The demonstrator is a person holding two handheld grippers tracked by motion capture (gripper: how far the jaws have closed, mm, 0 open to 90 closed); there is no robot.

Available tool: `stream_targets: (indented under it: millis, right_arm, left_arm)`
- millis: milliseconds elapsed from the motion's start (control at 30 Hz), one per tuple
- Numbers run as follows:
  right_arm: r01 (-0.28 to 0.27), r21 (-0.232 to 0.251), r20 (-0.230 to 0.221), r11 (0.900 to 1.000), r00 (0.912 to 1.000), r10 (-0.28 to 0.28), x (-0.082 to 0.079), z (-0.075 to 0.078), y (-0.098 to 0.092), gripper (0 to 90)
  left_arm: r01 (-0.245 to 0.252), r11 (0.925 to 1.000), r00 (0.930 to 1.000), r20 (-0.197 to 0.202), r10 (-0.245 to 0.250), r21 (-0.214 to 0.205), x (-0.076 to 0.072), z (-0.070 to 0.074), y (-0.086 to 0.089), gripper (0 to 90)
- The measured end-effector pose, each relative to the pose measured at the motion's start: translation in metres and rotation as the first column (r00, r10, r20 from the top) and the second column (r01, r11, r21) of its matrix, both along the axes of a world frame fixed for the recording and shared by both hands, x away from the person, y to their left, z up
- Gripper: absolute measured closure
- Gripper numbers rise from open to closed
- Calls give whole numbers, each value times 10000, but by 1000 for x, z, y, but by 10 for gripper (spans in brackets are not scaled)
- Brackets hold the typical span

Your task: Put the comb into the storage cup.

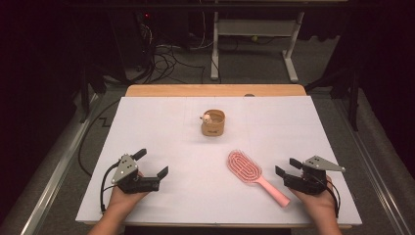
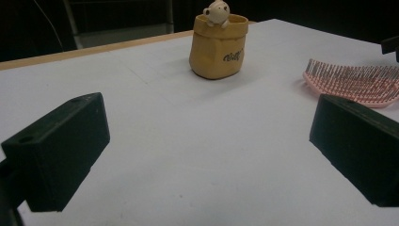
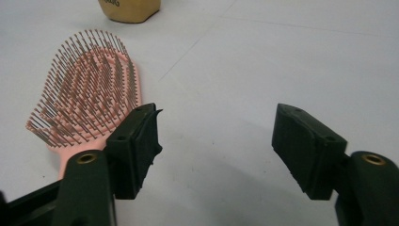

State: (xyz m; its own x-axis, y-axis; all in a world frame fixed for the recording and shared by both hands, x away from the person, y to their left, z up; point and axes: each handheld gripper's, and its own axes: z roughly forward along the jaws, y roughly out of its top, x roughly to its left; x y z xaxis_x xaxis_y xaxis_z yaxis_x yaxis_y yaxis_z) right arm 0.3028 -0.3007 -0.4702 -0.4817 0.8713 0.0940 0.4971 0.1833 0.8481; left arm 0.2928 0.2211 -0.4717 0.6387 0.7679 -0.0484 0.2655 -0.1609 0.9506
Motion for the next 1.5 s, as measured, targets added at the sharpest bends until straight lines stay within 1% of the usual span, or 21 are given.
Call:
stream_targets:
  millis: [167, 200, 400, 433, 467, 533, 600, 700, 767, 800, 933, 1033, 1100, 1133, 1167, 1200, 1267, 1300, 1400, 1467, 1500]
  right_arm:
    - [15, -120, 18, 9999, 10000, -15, 0, 0, 3, 248]
    - [25, -104, 50, 9999, 10000, -25, 0, 0, 4, 209]
    - [56, -88, 135, 9999, 9999, -55, 0, 0, 6, 154]
    - [88, -119, 185, 9999, 9998, -86, 0, 0, 6, 136]
    - [170, -120, 229, 9998, 9996, -168, 0, 1, 6, 98]
    - [206, -123, 235, 9997, 9995, -203, 0, 1, 6, 84]
    - [321, -135, 322, 9994, 9990, -316, 0, 1, 6, 31]
    - [388, -109, 375, 9992, 9986, -384, 0, 2, 6, 5]
    - [400, -75, 480, 9992, 9981, -396, -1, 3, 7, 3]
    - [392, -104, 521, 9992, 9979, -386, -1, 4, 7, 2]
    - [403, -439, 509, 9982, 9980, -381, 0, 4, 10, 2]
    - [440, -908, 545, 9949, 9977, -391, 0, 5, 13, 2]
    - [474, -1108, 503, 9927, 9978, -420, 2, 6, 15, 2]
    - [515, -1082, 444, 9928, 9979, -470, 3, 6, 15, 2]
    - [580, -1046, 345, 9928, 9979, -547, 3, 6, 15, 2]
    - [631, -1132, 172, 9916, 9980, -615, 5, 6, 17, 2]
    - [635, -1276, 72, 9898, 9980, -631, 7, 6, 18, 2]
    - [653, -1423, -26, 9877, 9978, -664, 8, 6, 20, 2]
    - [620, -1718, -259, 9832, 9974, -674, 12, 6, 22, 2]
    - [585, -1925, -568, 9795, 9959, -706, 15, 6, 23, 3]
    - [577, -1975, -735, 9786, 9946, -735, 17, 5, 23, 3]
  left_arm:
    - [6, 10000, 10000, -79, -7, -60, 0, 0, 0, 0]
    - [9, 10000, 10000, -74, -10, -60, 0, 0, 0, 0]
    - [36, 10000, 10000, -39, -36, -39, 0, 0, 0, 0]
    - [41, 10000, 10000, -44, -41, -34, 0, 0, 0, 0]
    - [35, 10000, 10000, -36, -35, -31, 0, 0, 0, 0]
    - [43, 10000, 10000, -32, -43, -38, 0, 0, 0, 0]
    - [34, 10000, 10000, -14, -34, -34, 0, 0, 0, 0]
    - [1, 10000, 10000, 22, -2, 10, 0, 0, 0, 0]
    - [-103, 9999, 9999, 88, 102, 82, 0, 0, 0, 0]
    - [-92, 9999, 9999, 75, 92, 50, 0, 0, 0, 0]
    - [-40, 10000, 10000, 10, 39, 91, 0, -1, -1, 0]
    - [24, 10000, 10000, 9, -24, -33, 1, -1, -1, 0]
    - [69, 9998, 9999, -88, -70, -189, 2, 0, -1, 0]
    - [76, 9997, 9998, -161, -79, -232, 3, 0, 0, 0]
    - [101, 9996, 9997, -232, -106, -250, 3, -1, 0, 0]
    - [130, 9997, 9996, -227, -135, -220, 3, -1, 1, 0]
    - [139, 9999, 9999, -92, -139, -59, 3, -1, 2, 0]
    - [116, 9999, 9999, -43, -116, -18, 3, -1, 2, 0]
    - [114, 9999, 9999, 5, -114, -49, 4, 0, 3, 0]
    - [197, 9998, 9998, -7, -197, 12, 4, 0, 3, 0]
    - [226, 9997, 9997, 76, -226, 71, 3, 1, 2, 0]
